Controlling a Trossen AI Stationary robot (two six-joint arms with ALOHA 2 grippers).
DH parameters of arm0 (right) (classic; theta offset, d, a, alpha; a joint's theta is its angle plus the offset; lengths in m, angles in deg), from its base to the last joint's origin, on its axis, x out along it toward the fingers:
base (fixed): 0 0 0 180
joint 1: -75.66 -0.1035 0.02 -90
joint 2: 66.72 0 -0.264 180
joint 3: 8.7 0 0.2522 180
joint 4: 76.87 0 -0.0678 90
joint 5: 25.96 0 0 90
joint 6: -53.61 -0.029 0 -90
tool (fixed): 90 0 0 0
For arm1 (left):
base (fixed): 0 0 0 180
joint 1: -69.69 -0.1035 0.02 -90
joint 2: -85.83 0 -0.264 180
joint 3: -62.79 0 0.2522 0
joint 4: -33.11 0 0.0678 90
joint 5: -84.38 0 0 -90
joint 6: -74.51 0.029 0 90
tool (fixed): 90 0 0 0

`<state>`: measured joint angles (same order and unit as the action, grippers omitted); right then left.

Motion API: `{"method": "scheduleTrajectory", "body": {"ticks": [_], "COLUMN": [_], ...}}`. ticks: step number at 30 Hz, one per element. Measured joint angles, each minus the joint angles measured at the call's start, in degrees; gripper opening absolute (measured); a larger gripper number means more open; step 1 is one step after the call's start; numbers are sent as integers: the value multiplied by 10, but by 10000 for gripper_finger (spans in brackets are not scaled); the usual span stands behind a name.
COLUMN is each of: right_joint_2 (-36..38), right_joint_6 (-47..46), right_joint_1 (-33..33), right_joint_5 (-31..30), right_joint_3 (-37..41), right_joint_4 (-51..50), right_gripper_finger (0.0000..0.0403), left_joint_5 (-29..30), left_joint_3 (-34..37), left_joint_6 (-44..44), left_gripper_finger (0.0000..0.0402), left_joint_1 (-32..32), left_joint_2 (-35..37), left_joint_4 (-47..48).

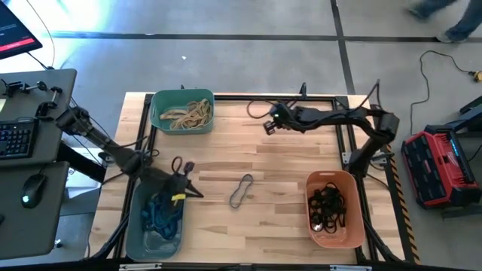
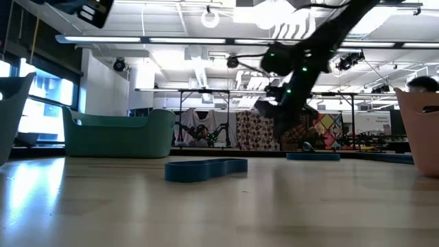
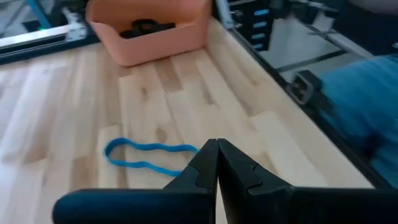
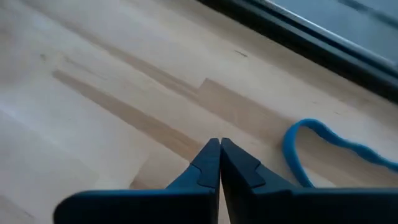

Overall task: Sort rubber bands into baskets
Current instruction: Put the blue rubber band into the blue bin

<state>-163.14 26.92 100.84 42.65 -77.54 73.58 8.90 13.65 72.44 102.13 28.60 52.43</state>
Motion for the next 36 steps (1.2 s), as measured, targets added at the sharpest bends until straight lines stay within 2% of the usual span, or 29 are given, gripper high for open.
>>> {"method": "scheduleTrajectory", "body": {"ticks": [4, 9, 13, 18, 22, 24, 28, 34, 36], "right_joint_2": [52, 64, 49, 35, 12, 0, -17, -19, -19], "right_joint_6": [-14, 13, 37, 59, 77, 81, 98, 120, 132], "right_joint_1": [9, 25, 43, 69, 93, 104, 113, 129, 139], "right_joint_5": [5, 32, 40, 39, 60, 81, 84, 86, 114], "right_joint_3": [63, 77, 76, 76, 76, 76, 75, 75, 75], "right_joint_4": [66, 32, 23, 31, 37, 53, 84, 90, 90], "right_gripper_finger": [2, 19, 73, 154, 181, 182, 165, 86, 57], "left_joint_5": [-11, -95, -153, -158, -160, -160, -160, -154, -149], "left_joint_3": [0, 0, 0, 0, 0, 0, 0, 0, 0], "left_joint_6": [14, 56, 68, 75, 75, 72, 72, 66, 67], "left_gripper_finger": [0, 0, 0, 0, 0, 0, 0, 0, 0], "left_joint_1": [-39, -94, -128, -147, -157, -160, -161, -158, -155], "left_joint_2": [0, -13, -23, -20, -8, -3, 2, 32, 50], "left_joint_4": [-15, -72, -102, -104, -108, -111, -113, -98, -96]}}
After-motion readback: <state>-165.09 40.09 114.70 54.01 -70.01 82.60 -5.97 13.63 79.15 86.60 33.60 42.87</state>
